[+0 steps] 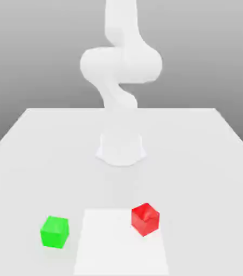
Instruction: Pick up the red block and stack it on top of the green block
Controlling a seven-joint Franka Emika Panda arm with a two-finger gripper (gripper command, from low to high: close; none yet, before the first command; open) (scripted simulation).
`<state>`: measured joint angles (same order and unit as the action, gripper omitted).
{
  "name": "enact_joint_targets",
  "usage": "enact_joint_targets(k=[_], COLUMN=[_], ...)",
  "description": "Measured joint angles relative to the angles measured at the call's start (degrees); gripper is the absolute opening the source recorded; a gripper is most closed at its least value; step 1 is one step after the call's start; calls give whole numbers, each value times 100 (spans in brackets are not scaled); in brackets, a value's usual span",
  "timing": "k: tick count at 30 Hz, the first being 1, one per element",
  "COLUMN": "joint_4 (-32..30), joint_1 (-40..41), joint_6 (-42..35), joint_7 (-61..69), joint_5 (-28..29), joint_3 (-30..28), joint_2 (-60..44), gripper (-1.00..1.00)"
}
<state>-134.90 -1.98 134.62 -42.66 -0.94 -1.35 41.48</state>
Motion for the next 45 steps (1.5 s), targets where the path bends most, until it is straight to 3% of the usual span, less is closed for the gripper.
enact_joint_targets(k=[12,18,25,26,33,40,42,45], joint_4=[-1694,-2569,-2503,-2487,-2486,-2663,-2599,-2436], joint_1=[-919,-1113,-1004,-969,-956,-930,-980,-450], joint_6=[1596,2494,3664,3783,3780,2707,2523,2330], joint_7=[1663,2147,2362,2379,2360,2203,2532,3224], joint_5=[-351,11,-140,-167,-143,97,116,132], joint_3=[-343,-254,-79,-38,-28,-74,-261,-597], joint_2=[-2523,-3873,-5273,-5413,-5415,-4162,-4047,-4018], gripper=[0,0,0,-100,-100,-100,-100,-100])
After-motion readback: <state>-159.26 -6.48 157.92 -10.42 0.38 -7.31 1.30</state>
